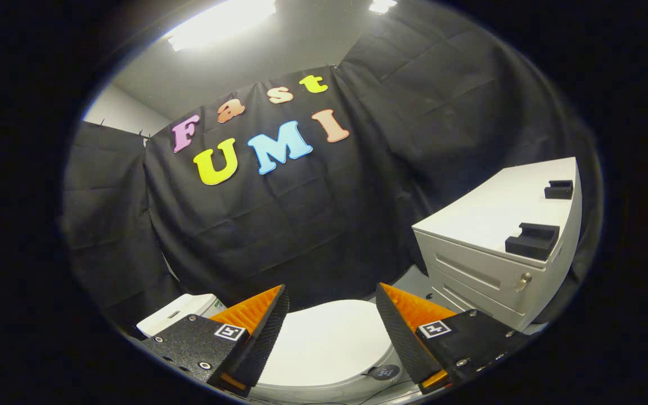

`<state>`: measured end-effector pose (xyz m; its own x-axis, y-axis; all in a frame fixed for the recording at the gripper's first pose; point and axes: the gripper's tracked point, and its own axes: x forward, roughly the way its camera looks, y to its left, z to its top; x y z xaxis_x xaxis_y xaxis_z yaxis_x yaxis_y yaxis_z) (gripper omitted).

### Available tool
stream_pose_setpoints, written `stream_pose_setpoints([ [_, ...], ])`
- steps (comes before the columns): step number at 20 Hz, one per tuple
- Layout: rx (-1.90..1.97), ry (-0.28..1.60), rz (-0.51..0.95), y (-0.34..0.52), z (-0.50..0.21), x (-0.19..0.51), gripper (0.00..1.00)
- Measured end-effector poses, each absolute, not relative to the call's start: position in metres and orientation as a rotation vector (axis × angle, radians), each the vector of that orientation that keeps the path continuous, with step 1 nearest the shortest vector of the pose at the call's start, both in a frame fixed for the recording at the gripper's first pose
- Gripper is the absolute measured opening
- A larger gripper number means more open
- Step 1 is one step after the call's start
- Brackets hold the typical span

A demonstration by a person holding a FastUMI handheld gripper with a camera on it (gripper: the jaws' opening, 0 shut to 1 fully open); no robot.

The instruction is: Open the toilet lid.

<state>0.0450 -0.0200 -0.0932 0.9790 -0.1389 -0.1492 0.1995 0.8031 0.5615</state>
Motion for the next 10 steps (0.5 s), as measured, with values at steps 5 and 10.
stream_pose_setpoints([
  [5,0.747,0.153,-0.213,-0.015,-0.137,0.050,0.96],
  [10,0.854,0.200,-0.249,-0.012,-0.175,0.048,0.96],
])
